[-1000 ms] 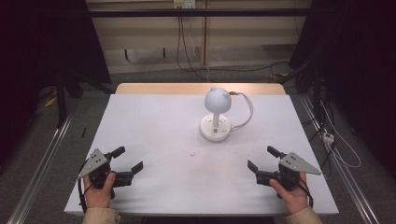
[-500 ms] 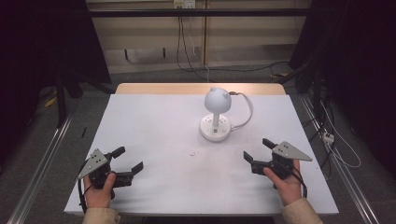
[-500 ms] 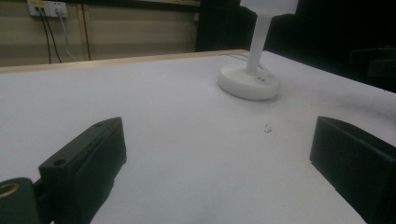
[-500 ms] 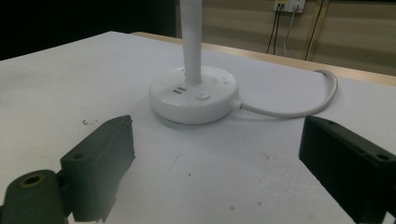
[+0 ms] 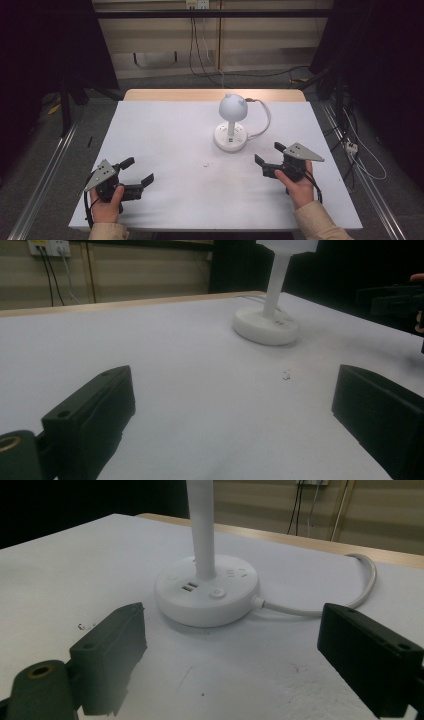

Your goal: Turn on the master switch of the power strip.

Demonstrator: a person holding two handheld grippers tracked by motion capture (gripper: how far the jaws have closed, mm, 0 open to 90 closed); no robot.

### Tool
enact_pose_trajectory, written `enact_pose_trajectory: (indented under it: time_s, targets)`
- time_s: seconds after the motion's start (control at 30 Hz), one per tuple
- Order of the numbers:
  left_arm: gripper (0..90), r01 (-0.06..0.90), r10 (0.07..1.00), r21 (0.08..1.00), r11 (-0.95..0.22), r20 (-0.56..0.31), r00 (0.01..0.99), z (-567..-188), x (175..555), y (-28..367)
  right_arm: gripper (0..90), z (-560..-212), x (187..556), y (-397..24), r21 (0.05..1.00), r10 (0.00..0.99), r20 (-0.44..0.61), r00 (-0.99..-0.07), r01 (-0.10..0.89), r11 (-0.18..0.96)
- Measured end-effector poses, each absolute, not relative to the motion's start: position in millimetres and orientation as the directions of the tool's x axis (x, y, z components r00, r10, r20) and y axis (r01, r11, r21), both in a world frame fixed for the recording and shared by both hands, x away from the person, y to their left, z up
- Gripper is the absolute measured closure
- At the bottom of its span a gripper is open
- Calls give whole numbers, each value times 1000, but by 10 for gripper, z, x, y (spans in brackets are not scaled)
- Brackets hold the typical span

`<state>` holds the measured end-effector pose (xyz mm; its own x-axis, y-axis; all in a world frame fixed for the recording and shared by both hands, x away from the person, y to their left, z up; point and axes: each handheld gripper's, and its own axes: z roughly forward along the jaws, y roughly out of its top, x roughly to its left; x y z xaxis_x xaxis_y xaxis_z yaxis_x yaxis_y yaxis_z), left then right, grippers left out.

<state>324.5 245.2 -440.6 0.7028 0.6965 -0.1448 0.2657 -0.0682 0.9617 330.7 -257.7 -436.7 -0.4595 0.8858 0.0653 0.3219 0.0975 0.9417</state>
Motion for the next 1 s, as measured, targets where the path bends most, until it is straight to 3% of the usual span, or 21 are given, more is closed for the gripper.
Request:
enact_pose_trajectory:
  time_s: [1.0]
  targets:
    - [33,264,699,962,-69,-142,701,-4402,3249,2457,153,-4309,3641,-2418,931,890,36,-454,340,136]
